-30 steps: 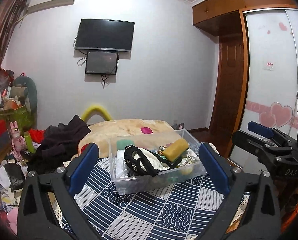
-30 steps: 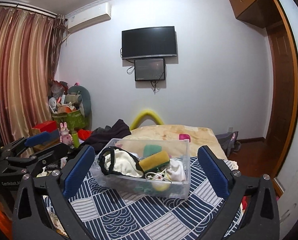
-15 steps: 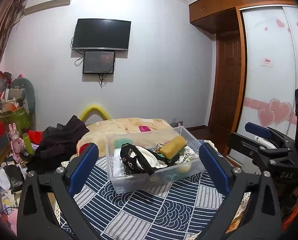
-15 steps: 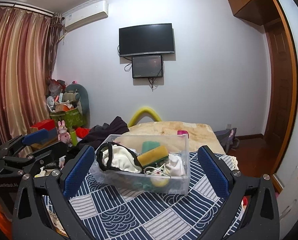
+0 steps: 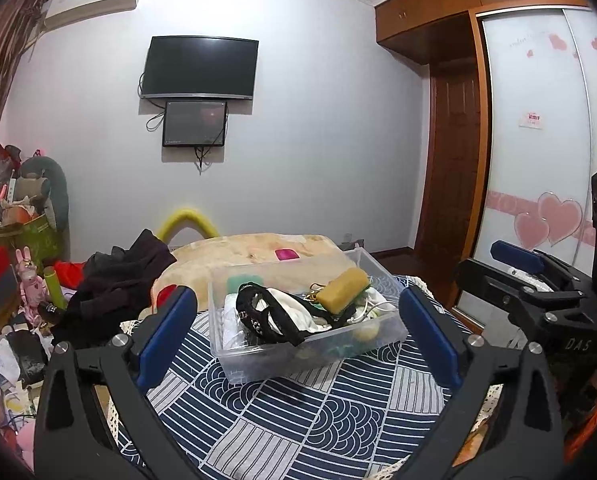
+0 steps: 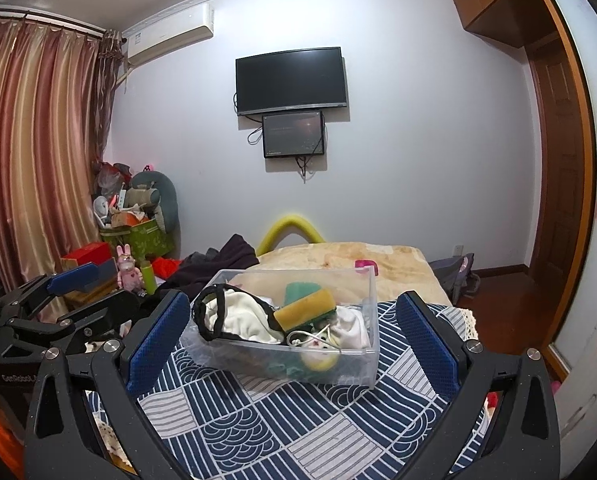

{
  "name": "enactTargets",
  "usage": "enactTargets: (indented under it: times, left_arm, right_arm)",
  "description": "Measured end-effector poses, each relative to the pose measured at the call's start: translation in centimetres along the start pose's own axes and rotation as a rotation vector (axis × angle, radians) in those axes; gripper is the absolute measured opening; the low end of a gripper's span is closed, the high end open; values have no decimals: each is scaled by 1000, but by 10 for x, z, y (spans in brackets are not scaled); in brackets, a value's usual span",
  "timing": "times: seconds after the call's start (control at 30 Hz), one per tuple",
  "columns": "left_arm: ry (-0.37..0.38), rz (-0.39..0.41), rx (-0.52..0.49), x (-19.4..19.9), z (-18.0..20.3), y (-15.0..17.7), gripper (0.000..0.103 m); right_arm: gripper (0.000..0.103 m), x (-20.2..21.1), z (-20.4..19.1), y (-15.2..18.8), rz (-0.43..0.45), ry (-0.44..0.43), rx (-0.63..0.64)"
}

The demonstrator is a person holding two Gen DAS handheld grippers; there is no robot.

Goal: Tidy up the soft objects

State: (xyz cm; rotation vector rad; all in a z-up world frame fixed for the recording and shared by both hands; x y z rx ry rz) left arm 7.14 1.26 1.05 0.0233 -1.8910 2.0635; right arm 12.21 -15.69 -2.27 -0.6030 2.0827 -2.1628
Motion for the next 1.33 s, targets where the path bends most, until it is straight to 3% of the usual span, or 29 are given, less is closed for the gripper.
enactTargets:
  times: [1.33]
  left_arm:
    - [23,-16,2,-2,1,5,102]
  right_arm:
    - [103,3,-2,-1,-3,-8,-13]
Point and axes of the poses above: each gripper's, at about its wrist camera, not at the fingertips, and x roughly against the way its jaws point, z to its right, y to its underside, the point moved 4 cm from there along -x, roughly the way its jaws point, and after that the axes turned 10 degrees about y, right-handed, at the moved point
